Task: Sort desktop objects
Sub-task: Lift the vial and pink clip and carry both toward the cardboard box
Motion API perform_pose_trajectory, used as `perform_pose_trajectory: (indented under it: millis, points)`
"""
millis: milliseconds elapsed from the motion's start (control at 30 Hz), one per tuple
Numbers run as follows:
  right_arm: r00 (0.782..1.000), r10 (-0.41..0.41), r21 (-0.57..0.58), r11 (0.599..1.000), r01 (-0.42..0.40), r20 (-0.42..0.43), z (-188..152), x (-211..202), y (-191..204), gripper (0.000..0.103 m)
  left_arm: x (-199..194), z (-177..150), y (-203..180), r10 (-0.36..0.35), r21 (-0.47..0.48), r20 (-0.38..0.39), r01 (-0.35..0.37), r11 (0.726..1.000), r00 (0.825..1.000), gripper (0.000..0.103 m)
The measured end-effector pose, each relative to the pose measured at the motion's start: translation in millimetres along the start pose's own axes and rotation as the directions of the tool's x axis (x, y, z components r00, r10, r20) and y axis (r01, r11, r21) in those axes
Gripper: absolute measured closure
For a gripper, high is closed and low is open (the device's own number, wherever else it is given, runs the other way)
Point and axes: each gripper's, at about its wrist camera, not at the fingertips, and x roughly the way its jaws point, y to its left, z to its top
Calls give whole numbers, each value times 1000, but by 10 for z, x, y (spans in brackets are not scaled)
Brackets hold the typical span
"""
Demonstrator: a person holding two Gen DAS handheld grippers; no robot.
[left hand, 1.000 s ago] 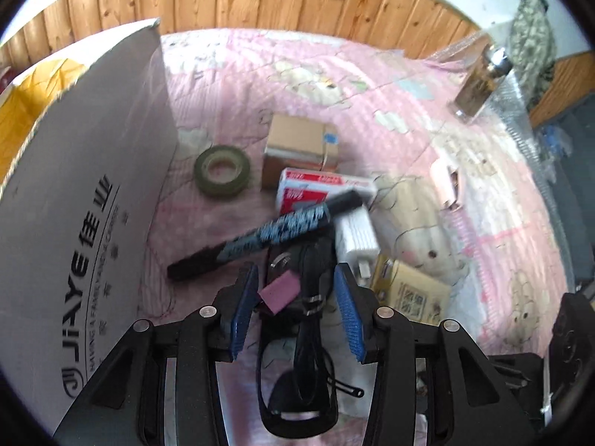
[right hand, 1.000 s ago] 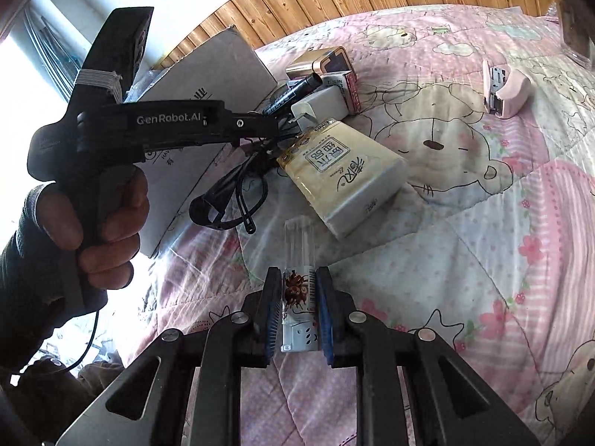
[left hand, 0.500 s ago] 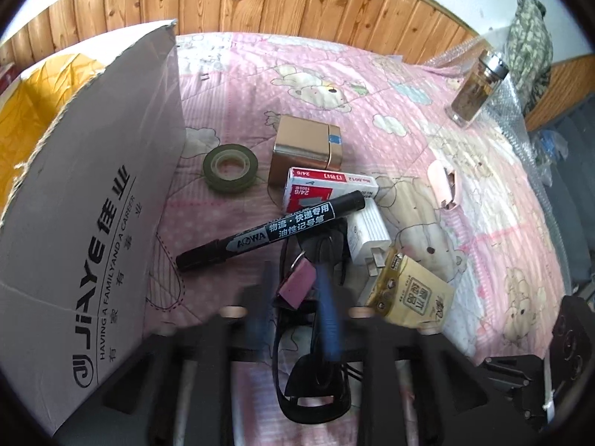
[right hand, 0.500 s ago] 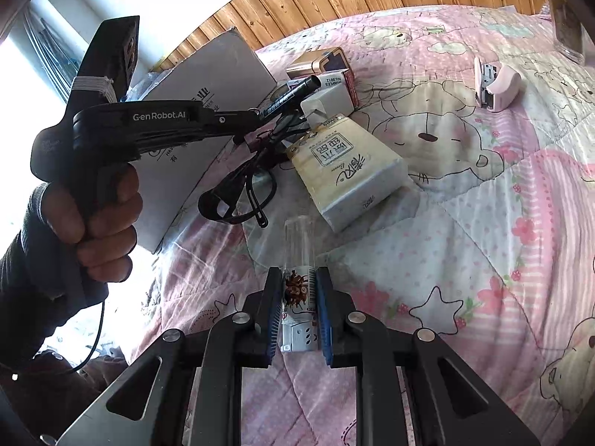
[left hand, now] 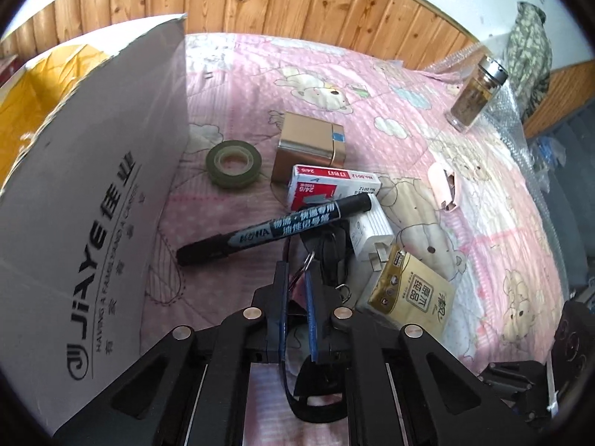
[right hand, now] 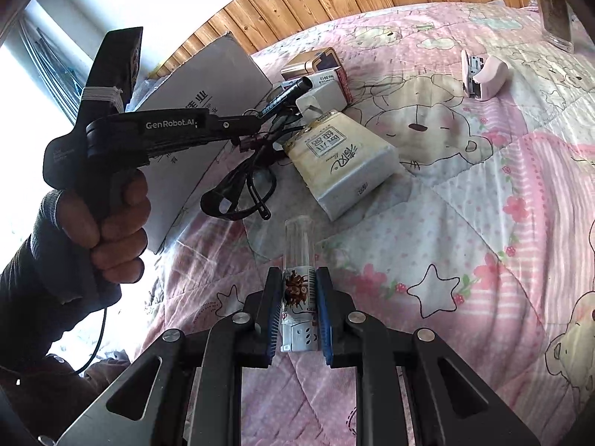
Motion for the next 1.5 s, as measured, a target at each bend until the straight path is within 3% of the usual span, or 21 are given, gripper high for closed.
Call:
perform_pose_trajectory:
  millis: [300, 533, 567, 633, 767, 900, 1000, 1033, 1200, 1500]
  points:
    - [1000, -5, -17, 1000, 5, 19, -38, -86, 144, 84, -294, -131, 52, 19, -39, 46, -18, 999, 999, 100]
    - [999, -14, -32, 999, 15, 32, -68, -171, 256, 84, -454, -157, 25, 7, 1, 66, -7, 1000, 998, 98]
    - [999, -16, -34, 999, 17, 33, -72, -169, 271, 84, -425, -166, -10, 10, 27, 60, -11, 1000, 998, 93]
    - [999, -15, -36, 999, 16, 35, -92, -181, 286, 84, -343, -194, -89, 42, 92, 47, -47, 995, 998, 54]
    - [999, -18, -31, 999, 19, 26, -181, -191, 327, 84, -132, -209, 25, 55, 63, 44, -57, 996, 998, 56]
    - [1000, -28, -23, 999, 29, 8, -253, -175, 328, 84, 120, -248, 208, -64, 8, 9, 64, 998, 998, 58]
    - [999, -38, -26, 999, 38, 1, -262, -188, 321, 84, 106, -264, 266, -68, 7, 29, 68, 998, 997, 83]
    - [999, -40, -26, 999, 40, 1, -258, -194, 317, 84, 85, -273, 283, -74, -6, 35, 75, 997, 997, 85]
    - [999, -51, -28, 998, 51, -1, -202, -168, 319, 84, 25, -298, 326, -73, -41, 57, 75, 996, 996, 86]
    - [999, -54, -54, 997, 53, 0, -118, -106, 452, 84, -250, -299, 386, -149, -110, 99, 160, 981, 984, 86]
